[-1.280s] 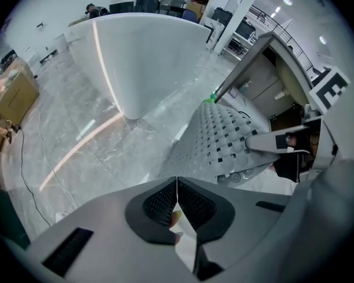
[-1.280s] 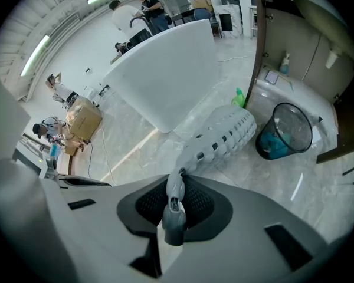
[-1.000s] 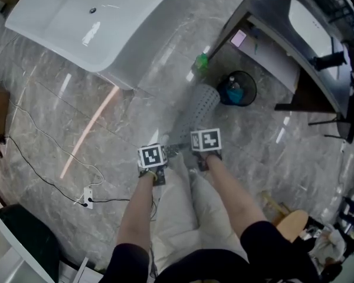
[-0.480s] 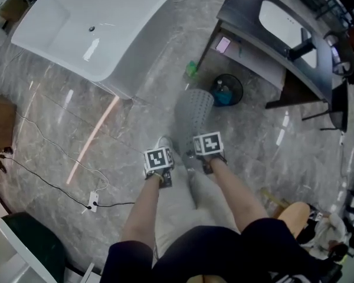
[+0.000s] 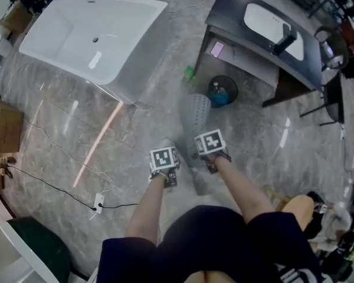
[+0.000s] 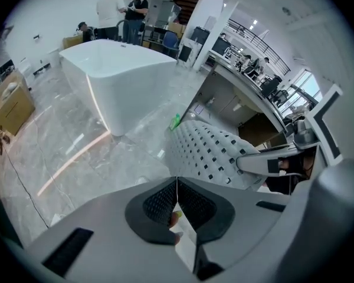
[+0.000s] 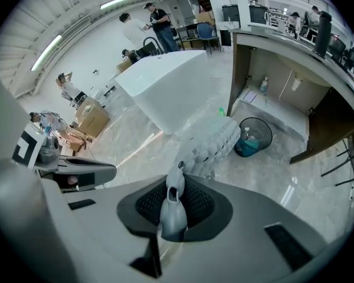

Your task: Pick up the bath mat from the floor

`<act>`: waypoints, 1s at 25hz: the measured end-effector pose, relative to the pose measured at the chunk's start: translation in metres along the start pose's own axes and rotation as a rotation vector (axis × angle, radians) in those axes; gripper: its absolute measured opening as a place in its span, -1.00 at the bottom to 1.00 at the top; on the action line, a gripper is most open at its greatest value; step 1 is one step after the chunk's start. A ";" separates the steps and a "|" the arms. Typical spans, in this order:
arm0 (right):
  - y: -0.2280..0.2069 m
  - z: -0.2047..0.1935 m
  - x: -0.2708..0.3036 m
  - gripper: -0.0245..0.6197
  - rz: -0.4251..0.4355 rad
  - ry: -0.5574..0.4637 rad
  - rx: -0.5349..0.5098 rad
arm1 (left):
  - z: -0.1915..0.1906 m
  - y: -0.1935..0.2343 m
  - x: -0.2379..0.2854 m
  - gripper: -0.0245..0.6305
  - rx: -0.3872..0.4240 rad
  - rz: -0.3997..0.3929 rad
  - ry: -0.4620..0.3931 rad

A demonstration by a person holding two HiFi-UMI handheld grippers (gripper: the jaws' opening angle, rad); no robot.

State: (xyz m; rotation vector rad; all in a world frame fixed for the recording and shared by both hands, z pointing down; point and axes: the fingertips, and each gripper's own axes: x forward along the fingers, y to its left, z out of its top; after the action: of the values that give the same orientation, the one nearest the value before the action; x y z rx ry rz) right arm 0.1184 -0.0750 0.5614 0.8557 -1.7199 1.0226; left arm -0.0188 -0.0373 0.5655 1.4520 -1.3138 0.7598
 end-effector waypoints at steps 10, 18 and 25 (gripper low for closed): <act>0.011 -0.026 -0.029 -0.76 0.028 -0.030 0.017 | -0.006 -0.006 -0.036 -0.92 0.066 0.029 -0.103; 0.022 -0.047 -0.048 -0.76 0.035 -0.059 -0.034 | -0.025 -0.009 -0.060 -0.92 0.053 0.054 -0.135; 0.027 -0.067 -0.062 -0.76 0.028 -0.069 -0.082 | -0.045 -0.020 -0.075 -0.92 0.076 0.046 -0.151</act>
State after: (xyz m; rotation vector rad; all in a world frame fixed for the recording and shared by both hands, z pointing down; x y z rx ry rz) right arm 0.1389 0.0030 0.5114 0.8251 -1.8236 0.9439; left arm -0.0082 0.0288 0.5054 1.5702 -1.4507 0.7490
